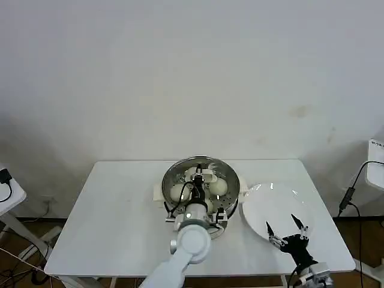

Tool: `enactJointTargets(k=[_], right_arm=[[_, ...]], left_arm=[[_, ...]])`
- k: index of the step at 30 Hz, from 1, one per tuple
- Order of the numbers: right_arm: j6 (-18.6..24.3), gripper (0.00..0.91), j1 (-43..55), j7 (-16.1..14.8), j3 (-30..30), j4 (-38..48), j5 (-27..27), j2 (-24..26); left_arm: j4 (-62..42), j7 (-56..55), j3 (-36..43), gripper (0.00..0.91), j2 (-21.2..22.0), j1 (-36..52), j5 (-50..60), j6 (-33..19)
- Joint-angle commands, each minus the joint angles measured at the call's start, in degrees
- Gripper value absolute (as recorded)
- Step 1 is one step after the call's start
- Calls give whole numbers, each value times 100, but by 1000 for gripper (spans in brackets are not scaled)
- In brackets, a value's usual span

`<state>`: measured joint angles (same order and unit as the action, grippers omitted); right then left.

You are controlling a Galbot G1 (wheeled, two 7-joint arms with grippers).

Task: Take steamed baozi put them in steamer then cover it.

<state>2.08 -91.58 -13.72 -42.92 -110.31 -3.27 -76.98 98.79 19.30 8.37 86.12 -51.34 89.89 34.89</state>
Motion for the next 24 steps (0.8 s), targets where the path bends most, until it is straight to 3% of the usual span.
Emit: enactJointTargets(k=[1, 4, 5, 6, 7, 24], right_arm=[[3, 907, -3, 0, 5, -1, -7, 8], [2, 907, 0, -2, 10, -6, -10, 11], [3, 907, -1, -3, 13, -8, -10, 12], [2, 907, 0, -3, 15, -8, -11, 12], [2, 907, 0, -4, 20, -10, -10, 15], [-1, 907, -33, -11, 53, -33, 11, 11]], left_arm=[[-38, -81, -45, 0, 42, -23, 62, -24], [-20, -114, -48, 0, 67, -49, 61, -21], [-11, -133, -47, 60, 77, -56, 61, -23], [-4, -144, -47, 605, 87, -65, 47, -26], [6, -172, -47, 907, 101, -77, 46, -26], [406, -153, -35, 907, 11, -271, 28, -32]])
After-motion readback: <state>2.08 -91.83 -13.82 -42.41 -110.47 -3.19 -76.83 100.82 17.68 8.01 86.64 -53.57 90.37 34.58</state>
